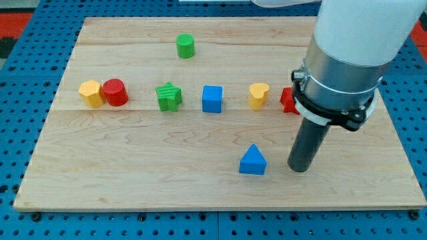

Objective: Place the blue triangle in between the blue cube and the yellow heart

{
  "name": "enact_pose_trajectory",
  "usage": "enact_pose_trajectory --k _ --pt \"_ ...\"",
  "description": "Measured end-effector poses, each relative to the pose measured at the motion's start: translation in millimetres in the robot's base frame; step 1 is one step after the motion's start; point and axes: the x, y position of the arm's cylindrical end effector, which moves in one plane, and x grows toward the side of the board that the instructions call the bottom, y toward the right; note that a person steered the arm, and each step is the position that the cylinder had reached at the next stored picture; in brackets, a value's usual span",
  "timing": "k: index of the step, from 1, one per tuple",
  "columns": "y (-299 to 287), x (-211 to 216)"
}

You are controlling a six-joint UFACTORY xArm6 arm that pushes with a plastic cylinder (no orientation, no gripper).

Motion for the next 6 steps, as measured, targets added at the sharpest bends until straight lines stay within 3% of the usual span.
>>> enact_pose_trajectory --k 1,2,4,6 --pt "-41 23" --pt "-70 -8" --pt "-70 -92" --pt "-67 -109"
